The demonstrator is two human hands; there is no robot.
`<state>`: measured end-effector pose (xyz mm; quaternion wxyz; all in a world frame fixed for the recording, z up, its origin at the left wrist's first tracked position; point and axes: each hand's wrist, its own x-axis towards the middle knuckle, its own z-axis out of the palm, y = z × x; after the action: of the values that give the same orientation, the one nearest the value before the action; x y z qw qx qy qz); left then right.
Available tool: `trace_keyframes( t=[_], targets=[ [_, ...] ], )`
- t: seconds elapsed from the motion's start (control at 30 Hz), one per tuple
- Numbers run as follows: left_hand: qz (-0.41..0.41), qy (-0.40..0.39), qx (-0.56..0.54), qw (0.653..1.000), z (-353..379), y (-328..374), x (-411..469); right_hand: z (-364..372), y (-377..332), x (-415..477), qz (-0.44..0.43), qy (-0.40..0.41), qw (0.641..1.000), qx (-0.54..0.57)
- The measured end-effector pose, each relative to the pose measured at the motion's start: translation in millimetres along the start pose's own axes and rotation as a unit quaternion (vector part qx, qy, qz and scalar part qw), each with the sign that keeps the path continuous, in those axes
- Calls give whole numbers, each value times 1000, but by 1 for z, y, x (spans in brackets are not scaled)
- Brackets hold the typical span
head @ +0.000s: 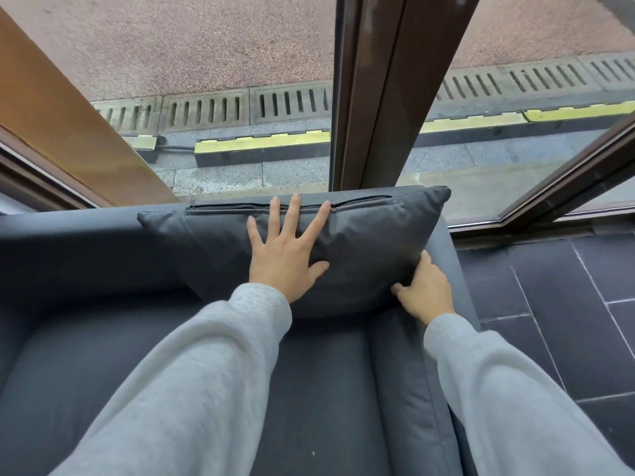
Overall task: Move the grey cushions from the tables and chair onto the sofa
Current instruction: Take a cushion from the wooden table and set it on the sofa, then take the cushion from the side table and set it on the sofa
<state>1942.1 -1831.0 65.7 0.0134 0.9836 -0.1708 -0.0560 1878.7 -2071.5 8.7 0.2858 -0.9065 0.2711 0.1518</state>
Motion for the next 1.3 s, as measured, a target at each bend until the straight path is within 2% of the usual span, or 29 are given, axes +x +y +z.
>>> trace_keyframes(
  t=[0.17, 0.4, 0.57, 0.7, 0.8, 0.93, 1.1, 1.3],
  targets=[
    [-18, -29, 14, 999, -60, -18, -21, -65, -46, -34, -67, 57, 995, 46],
    [7, 12, 17, 1000, -247, -15, -68, -206, -134, -147, -102, 155, 979, -80],
    [88, 84, 1, 993, -379, 22, -131, -308, -160, -280, -81, 219, 962, -139],
    [157, 115, -16, 981, -466, 72, -185, -385, -156, -394, -54, 253, 956, -135],
    [205, 124, -24, 971, -514, 122, -223, -431, -131, -472, -23, 281, 952, -120],
    [265, 131, -29, 955, -543, 203, -282, -469, -64, -563, 35, 316, 942, -109],
    [351, 113, -42, 929, -538, 330, -382, -486, 55, -669, 119, 343, 926, -106],
    [459, 94, -62, 881, -511, 500, -534, -497, 229, -828, 226, 359, 902, -76]
  ],
)
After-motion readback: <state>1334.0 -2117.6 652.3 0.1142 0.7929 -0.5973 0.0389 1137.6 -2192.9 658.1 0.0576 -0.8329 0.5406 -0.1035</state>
